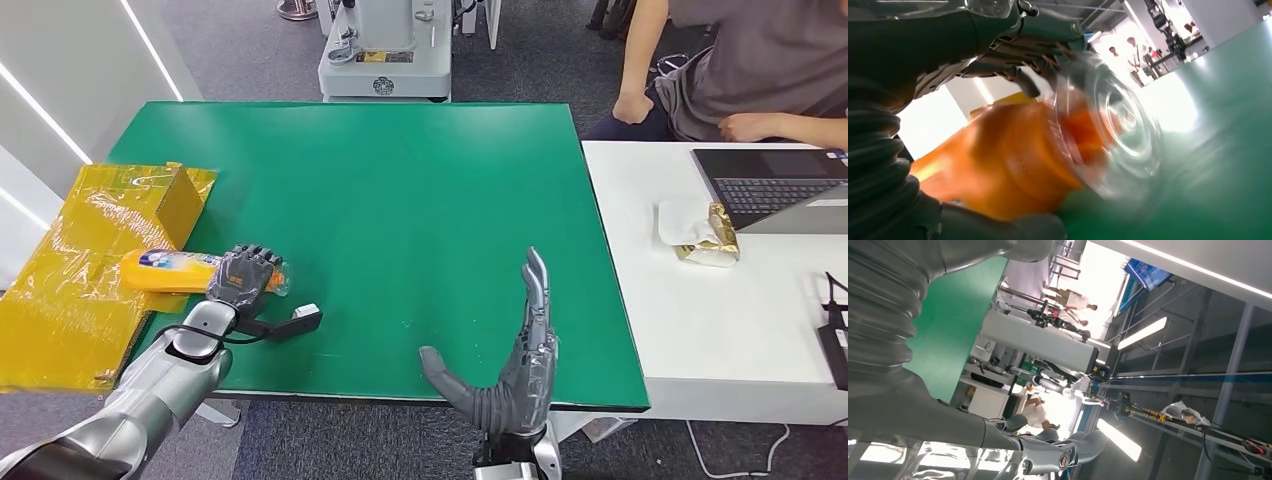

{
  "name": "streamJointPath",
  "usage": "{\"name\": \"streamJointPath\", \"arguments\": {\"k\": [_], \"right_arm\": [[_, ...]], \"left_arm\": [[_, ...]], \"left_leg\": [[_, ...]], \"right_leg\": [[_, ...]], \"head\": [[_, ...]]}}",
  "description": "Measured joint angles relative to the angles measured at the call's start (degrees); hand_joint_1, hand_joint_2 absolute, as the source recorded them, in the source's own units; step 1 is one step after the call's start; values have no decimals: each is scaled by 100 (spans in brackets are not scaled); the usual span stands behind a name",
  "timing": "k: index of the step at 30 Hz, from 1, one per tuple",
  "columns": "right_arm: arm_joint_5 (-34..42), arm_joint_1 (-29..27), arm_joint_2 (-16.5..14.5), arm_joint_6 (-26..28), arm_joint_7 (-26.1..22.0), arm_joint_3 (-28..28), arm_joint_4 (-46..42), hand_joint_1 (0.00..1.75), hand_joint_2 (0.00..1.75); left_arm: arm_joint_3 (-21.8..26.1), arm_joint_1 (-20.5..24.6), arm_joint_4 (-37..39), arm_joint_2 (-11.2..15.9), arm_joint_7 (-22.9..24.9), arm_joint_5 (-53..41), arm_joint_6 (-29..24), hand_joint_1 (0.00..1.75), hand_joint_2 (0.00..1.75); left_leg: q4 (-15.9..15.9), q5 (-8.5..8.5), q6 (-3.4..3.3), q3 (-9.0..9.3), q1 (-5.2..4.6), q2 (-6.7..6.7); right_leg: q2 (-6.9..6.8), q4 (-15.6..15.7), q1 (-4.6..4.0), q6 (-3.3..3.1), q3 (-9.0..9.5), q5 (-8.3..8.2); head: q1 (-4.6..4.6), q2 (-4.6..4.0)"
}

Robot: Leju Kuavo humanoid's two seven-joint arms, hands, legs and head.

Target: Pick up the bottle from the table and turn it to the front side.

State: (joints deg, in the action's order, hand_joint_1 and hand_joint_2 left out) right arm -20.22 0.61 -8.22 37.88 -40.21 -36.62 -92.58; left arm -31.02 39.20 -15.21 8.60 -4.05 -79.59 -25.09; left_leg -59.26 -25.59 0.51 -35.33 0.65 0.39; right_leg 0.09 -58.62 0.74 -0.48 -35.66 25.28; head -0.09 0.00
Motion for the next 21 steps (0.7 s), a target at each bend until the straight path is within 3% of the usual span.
{"name": "streamJointPath", "arguments": {"k": [14,19,21], "right_arm": [[-10,5,0,52,-1,-13,39,0,175],[1,0,0,52,-1,-10,39,0,175],[57,3,0,61,-1,-17,43,0,175]], "left_arm": [[239,-29,0,0,80,-280,-279,0,175],[516,-123,-41,-3,48,-103,-1199,0,175],[795,-271,-371,-22,-239,-99,-1375,0,175]], "left_leg": [[0,1,1,3,0,0],[0,1,1,2,0,-1],[-1,0,0,5,-2,3]], "right_leg": [[0,-3,0,0,1,0],[0,-2,0,0,1,0],[4,-1,1,0,-1,0]], "head": [[0,0],[0,0],[-2,0]]}}
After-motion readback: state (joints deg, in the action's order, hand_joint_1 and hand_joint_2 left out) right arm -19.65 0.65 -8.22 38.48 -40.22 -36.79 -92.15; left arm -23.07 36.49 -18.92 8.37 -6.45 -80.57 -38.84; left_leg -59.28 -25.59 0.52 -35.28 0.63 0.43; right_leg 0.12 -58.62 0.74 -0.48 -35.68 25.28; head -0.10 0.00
